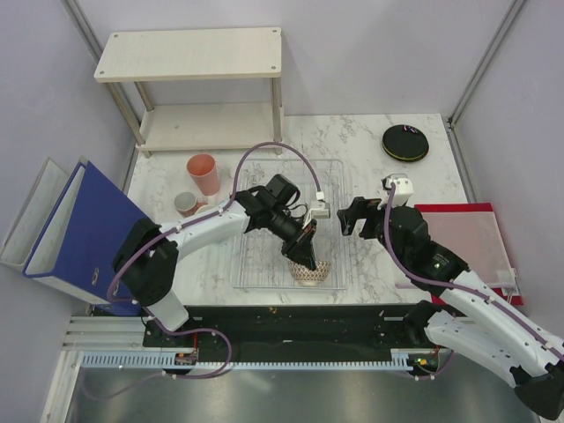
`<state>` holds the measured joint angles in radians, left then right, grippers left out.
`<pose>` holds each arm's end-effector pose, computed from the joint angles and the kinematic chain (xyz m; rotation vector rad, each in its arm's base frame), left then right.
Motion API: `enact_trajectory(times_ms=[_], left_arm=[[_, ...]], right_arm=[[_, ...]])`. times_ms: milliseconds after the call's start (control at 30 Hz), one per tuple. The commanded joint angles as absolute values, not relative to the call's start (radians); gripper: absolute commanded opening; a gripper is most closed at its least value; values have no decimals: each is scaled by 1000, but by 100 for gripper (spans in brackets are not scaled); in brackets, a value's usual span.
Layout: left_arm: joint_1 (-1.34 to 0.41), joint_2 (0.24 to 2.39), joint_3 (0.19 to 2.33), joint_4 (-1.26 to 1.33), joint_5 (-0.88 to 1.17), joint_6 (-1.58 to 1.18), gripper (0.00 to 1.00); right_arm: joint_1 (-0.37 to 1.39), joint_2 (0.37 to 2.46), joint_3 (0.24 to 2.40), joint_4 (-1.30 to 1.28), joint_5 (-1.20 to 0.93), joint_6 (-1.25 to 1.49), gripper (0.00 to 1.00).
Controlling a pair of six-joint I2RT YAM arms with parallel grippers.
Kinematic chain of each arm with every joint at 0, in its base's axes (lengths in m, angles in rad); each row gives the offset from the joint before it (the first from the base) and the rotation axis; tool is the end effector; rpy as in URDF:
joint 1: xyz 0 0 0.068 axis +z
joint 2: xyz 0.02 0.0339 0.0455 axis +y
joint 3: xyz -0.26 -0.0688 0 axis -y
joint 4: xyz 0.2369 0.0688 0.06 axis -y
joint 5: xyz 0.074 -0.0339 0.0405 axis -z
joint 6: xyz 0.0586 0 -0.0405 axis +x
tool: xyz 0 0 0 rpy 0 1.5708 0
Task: Unload the mixed dishes from the dish rack
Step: Pick up the bowl from the dish rack.
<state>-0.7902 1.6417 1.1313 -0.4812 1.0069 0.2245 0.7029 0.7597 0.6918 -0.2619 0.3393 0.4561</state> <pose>0.1985 -0.2708 0.2213 1.5516 1.9583 -1.5090 0.1608 0.1107 0.2945 -0.0030 1.9085 0.4698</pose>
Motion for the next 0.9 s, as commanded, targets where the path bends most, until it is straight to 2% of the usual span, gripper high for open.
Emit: enact_trajectory(times_ms=[0,200,600,767,867], left_arm=[[-770,1635,1275,-492,1078,232,2],[-770,1600,1316,-512,1083,230,2],[-770,1488,1430,-517,858,210,2],[-791,1421,1387,-408,571,196,2],[-840,1358,1277,-324,364,260,2]], right_arm=[[706,735,681,-236,360,459,98],[706,723,678,-238,364,460,98],[704,657,759,-290,422,569,98],[704,663,856,-394,485,609,98],[706,702,913,-452,499,607,98]])
